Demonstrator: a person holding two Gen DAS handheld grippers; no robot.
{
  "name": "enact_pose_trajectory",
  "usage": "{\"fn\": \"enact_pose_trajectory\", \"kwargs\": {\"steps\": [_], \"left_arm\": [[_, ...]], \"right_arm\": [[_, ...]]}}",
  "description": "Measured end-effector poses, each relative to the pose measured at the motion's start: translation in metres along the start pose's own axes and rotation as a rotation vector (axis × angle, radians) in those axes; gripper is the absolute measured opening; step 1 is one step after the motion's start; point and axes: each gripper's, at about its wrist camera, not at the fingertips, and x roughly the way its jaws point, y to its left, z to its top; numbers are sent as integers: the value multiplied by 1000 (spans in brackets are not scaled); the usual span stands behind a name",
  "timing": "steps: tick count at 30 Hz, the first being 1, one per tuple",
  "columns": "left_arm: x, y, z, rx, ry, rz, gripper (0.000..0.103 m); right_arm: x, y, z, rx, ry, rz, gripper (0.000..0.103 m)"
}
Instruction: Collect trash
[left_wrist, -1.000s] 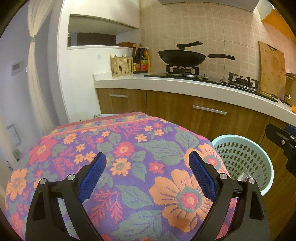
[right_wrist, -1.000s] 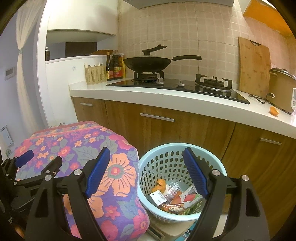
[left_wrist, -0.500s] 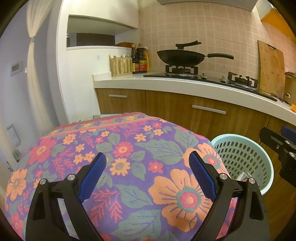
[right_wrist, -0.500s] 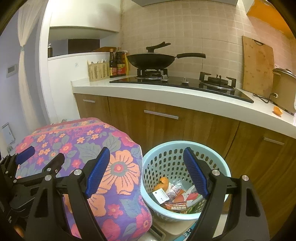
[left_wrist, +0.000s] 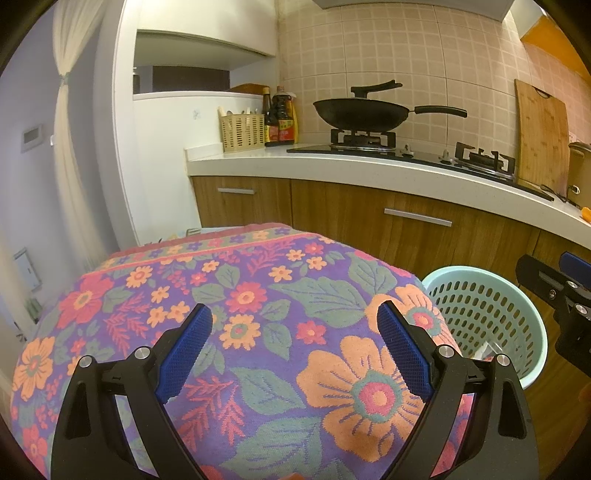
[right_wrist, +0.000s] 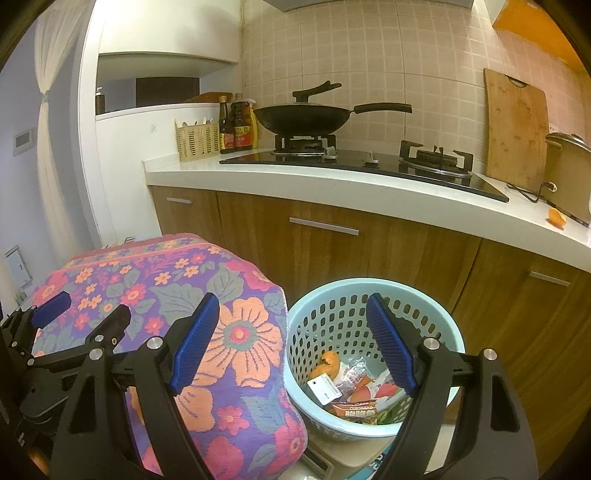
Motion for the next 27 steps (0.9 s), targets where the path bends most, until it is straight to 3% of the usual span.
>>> {"fn": "enact_pose_trajectory", "kwargs": {"steps": [27], "left_arm": [[-4, 0, 2, 9, -26, 14, 88]], "right_arm": [[0, 3, 0, -4, 2, 1, 78]]}}
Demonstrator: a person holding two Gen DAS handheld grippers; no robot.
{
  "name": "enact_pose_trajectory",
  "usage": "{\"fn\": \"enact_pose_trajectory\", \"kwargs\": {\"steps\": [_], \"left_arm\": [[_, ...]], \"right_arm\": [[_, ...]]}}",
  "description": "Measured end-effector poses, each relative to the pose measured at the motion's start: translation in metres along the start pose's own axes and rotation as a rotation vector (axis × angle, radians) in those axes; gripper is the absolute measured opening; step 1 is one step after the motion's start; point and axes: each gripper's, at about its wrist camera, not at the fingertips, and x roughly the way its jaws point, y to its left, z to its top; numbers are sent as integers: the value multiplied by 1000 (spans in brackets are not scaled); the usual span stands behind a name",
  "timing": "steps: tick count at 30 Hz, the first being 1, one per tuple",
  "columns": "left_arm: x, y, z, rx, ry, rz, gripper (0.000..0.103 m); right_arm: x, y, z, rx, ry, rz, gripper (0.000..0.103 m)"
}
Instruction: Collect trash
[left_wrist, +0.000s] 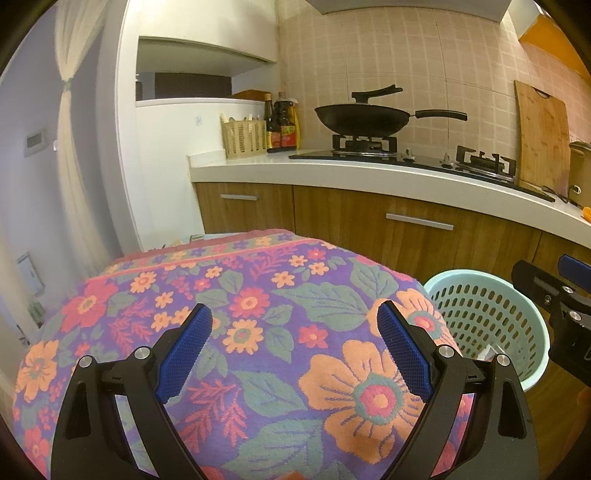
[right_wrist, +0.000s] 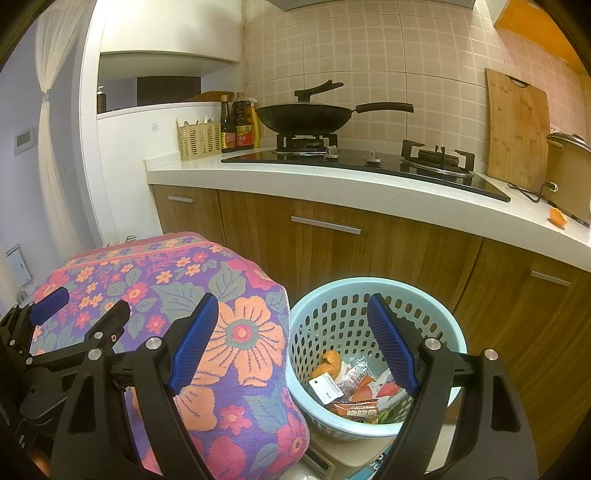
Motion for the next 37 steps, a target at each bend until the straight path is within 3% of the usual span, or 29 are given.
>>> {"fn": "enact_pose_trajectory", "kwargs": {"steps": [25, 37], "left_arm": [[-6, 0, 0, 20, -42, 26, 91], [-4, -4, 0, 23, -18, -12, 92]], "right_arm": [[1, -1, 0, 0, 0, 2, 78], [-1, -4, 1, 2, -3, -3, 78]]}}
